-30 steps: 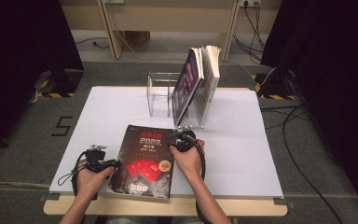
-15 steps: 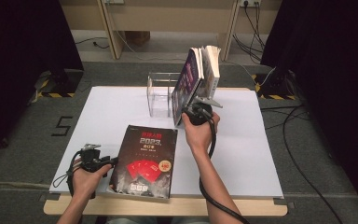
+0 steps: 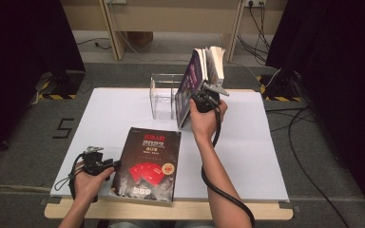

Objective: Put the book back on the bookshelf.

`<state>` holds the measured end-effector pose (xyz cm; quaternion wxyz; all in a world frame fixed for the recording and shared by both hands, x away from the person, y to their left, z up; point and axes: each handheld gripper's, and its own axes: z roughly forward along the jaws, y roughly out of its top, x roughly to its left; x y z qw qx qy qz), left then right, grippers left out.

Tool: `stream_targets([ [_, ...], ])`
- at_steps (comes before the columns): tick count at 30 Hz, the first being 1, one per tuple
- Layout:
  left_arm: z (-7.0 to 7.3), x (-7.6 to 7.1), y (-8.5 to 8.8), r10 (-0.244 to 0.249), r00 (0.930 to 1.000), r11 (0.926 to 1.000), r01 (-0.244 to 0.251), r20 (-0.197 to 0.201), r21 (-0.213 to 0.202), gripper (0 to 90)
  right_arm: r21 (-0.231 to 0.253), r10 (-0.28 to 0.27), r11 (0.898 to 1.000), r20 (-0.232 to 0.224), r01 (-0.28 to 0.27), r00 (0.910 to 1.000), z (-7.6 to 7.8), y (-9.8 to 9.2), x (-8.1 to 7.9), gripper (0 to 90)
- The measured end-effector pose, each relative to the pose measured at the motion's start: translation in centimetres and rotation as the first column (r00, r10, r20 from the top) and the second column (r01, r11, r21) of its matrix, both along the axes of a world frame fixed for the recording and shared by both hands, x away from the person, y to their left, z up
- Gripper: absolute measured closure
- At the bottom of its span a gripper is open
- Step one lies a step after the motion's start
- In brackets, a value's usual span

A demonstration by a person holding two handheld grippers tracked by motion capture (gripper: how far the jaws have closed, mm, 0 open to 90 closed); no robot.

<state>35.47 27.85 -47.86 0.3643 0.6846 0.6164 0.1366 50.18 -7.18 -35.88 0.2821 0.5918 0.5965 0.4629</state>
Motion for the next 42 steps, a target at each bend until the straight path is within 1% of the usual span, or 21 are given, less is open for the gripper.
stream_targets([
  [1,0.0,0.0,0.0,0.0,1.0,1.0,0.0,0.001,0.001,57.5,0.004,0.003,1.0,-0.003,-0.003,1.0,0.1,0.1,0.1,56.2],
  [3,0.0,0.0,0.0,0.0,1.0,1.0,0.0,0.001,0.001,57.5,-0.018,0.002,1.0,0.004,-0.002,1.0,0.2,0.2,0.4,59.1],
  [5,0.0,0.0,0.0,0.0,1.0,1.0,0.0,0.002,0.002,57.5,-0.002,0.02,1.0,-0.01,-0.02,0.9997,0.2,0.4,0.7,63.5],
  [6,0.0,0.0,0.0,0.0,1.0,1.0,0.0,0.002,0.002,57.4,-0.013,0.023,1.0,-0.014,-0.023,0.9996,0.2,0.5,0.8,67.5],
  [8,0.0,0.0,0.0,0.0,1.0,1.0,0.0,0.003,0.004,57.5,-0.048,0.019,0.999,-0.018,-0.02,0.9997,0.2,0.8,0.9,69.8],
  [10,0.0,0.0,0.0,0.002,1.0,1.0,-0.002,0.004,0.002,57.5,-0.046,0.016,0.999,-0.021,-0.017,0.9997,0.3,1.0,1.0,71.5],
  [13,0.0,0.0,0.0,0.0,1.0,1.0,0.0,0.005,0.004,57.5,-0.065,0.018,0.998,-0.015,-0.019,0.9997,0.4,1.4,0.9,73.2],
  [15,-0.1,0.0,-0.1,-0.003,1.0,1.0,0.003,0.006,0.004,57.5,-0.082,0.023,0.996,-0.001,-0.023,0.9997,0.4,1.9,0.8,73.8],
  [17,-0.1,0.0,-0.1,-0.004,1.0,1.0,0.004,0.007,0.007,57.5,-0.049,0.036,0.998,0.006,-0.036,0.9993,0.4,2.3,0.7,74.6],
  [19,-0.1,0.0,-0.1,-0.003,1.0,1.0,0.003,0.006,0.007,57.5,-0.056,0.036,0.998,0.012,-0.035,0.9993,0.4,2.8,0.6,75.1],
  [21,-0.1,0.0,0.0,-0.002,1.0,1.0,0.002,0.007,0.006,57.5,-0.053,0.039,0.998,0.017,-0.038,0.9991,0.4,3.4,0.5,74.9],
  [29,-0.1,0.0,0.0,-0.004,0.9999,1.0,0.004,0.01,0.007,57.3,-0.04,0.016,0.999,0.01,-0.016,0.9998,0.6,5.0,0.4,74.2],
  [31,-0.1,0.0,0.0,-0.005,0.9999,1.0,0.005,0.01,0.008,57.2,-0.055,0.025,0.998,0.017,-0.024,0.9995,0.5,5.5,0.3,74.3],
  [34,-0.1,0.0,0.0,-0.004,0.9999,1.0,0.004,0.011,0.005,57.2,-0.098,0.047,0.994,0.035,-0.043,0.9983,0.4,6.5,0.1,74.3],
  [38,-0.1,-0.1,0.1,-0.001,0.9999,1.0,0.001,0.01,0.004,57.2,-0.107,0.065,0.993,0.05,-0.059,0.9966,0.2,7.4,0.0,74.1],
  [42,-0.1,-0.1,0.2,-0.001,0.9999,1.0,0.001,0.01,0.004,57.1,-0.1,0.06,0.993,0.056,-0.054,0.9966,0.1,7.8,-0.1,73.9],
])
